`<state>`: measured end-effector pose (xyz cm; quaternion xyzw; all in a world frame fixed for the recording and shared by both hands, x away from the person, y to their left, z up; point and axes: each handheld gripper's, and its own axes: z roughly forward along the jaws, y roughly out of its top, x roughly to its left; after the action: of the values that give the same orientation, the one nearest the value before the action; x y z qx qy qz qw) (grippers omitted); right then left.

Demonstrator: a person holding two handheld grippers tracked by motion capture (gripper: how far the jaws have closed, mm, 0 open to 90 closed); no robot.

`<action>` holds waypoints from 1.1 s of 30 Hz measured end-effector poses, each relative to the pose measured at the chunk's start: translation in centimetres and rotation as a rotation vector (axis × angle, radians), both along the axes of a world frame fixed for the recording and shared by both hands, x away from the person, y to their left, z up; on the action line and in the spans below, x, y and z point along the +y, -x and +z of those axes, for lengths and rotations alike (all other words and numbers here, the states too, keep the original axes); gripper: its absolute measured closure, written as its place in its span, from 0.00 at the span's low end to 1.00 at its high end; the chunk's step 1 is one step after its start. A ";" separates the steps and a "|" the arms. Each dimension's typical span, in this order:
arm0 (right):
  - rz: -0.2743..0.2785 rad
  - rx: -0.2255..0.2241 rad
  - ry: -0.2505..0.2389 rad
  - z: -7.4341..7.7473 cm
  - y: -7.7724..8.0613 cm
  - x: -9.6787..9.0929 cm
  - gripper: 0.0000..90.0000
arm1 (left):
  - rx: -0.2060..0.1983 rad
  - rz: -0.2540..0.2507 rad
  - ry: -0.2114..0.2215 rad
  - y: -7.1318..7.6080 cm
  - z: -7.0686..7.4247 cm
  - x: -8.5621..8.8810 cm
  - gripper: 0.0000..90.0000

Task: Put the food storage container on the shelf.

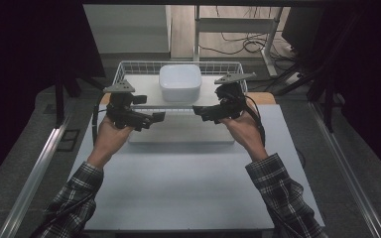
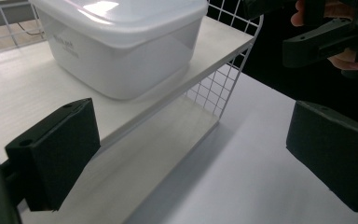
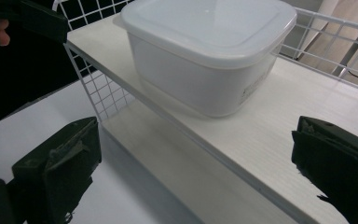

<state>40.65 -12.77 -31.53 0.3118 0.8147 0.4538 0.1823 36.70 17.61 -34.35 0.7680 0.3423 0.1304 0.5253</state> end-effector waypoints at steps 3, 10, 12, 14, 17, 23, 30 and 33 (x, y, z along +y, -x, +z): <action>0.009 -0.004 -0.008 -0.3 0.5 -0.4 0.01 | 0.001 -0.001 0.002 0.5 -0.5 0.1 0.03; 0.028 -0.018 -0.003 -0.9 1.8 -0.9 0.01 | -0.003 0.001 -0.018 1.6 -1.4 0.1 0.02; 0.030 -0.021 -0.002 -1.0 1.9 -1.0 0.01 | 0.000 -0.002 -0.018 1.8 -1.6 0.1 0.03; 0.034 -0.027 -0.003 -1.3 2.6 -1.2 0.00 | 0.010 -0.004 -0.022 2.2 -2.2 -0.1 0.03; 0.036 -0.029 -0.006 -1.5 2.9 -1.4 0.00 | 0.014 -0.009 -0.028 2.4 -2.6 -0.2 0.03; 0.041 -0.034 -0.005 -2.6 4.0 -1.8 0.00 | 0.010 -0.007 -0.048 3.5 -3.6 -0.5 0.03; 0.046 -0.039 -0.004 -3.9 4.9 -1.9 0.00 | 0.016 -0.013 -0.048 4.5 -5.2 -0.7 0.04; 0.048 -0.040 -0.004 -4.5 5.3 -1.8 0.00 | 0.017 -0.017 -0.045 4.9 -6.0 -0.7 0.03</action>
<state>35.34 -14.61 -36.00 0.2833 0.8172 0.4658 0.1868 31.82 16.87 -40.31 0.7835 0.3375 0.1270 0.5061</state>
